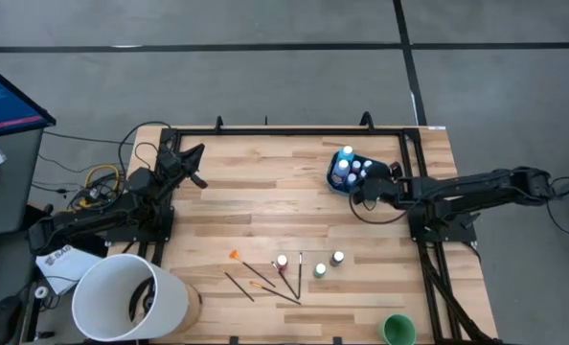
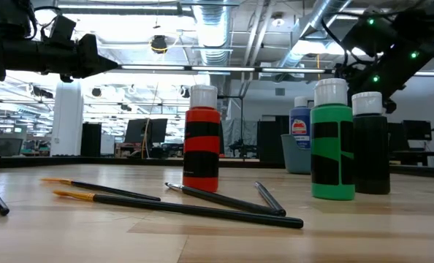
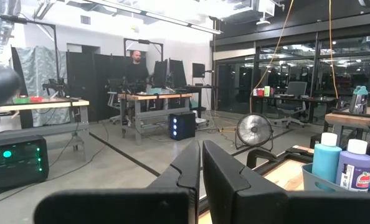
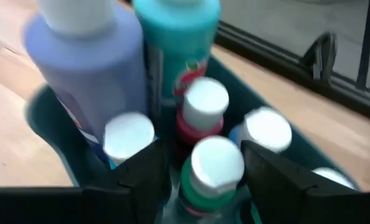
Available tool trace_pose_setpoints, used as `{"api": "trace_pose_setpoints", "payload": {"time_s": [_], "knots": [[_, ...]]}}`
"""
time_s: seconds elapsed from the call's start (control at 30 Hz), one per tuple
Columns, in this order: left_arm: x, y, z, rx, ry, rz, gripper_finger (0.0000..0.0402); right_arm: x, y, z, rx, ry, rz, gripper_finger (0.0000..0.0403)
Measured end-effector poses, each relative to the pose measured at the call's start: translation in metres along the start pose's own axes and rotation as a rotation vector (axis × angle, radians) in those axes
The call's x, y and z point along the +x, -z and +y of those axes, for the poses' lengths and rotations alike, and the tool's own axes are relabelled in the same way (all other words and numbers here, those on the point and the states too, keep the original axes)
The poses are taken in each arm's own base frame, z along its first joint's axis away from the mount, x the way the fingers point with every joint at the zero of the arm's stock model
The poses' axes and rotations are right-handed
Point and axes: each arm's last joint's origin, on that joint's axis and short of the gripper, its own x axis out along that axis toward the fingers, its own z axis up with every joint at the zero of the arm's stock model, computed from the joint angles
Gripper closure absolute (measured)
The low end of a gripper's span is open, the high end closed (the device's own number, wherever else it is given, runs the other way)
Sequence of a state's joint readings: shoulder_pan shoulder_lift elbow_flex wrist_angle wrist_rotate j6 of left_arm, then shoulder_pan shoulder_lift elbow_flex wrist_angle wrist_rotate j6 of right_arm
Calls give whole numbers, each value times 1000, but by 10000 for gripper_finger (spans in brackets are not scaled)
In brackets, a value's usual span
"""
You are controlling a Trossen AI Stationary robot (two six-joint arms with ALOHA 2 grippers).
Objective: Pick & Place Paint Supplies
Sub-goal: Put the small light green paint bottle into the blue bin, then put the small black paint bottle into the blue bin
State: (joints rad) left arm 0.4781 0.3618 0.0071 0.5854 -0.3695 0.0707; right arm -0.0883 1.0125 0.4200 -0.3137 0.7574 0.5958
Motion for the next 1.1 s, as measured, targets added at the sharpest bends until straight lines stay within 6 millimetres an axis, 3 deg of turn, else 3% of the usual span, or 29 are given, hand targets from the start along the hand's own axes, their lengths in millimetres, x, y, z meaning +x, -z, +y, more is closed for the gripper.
{"api": "trace_pose_setpoints", "payload": {"time_s": [0.43,0.73,0.97,1.1], "knots": [[0,0,0,0,0,0,394,-16,-30,0,-78,-61,-59,206],[0,0,0,0,0,1,394,-43,-36,38,-107,-716,5,203],[0,0,0,0,0,0,394,-69,-18,67,-204,-917,3,205],[0,0,0,0,0,0,394,-87,-28,81,-249,-965,-70,207]]}}
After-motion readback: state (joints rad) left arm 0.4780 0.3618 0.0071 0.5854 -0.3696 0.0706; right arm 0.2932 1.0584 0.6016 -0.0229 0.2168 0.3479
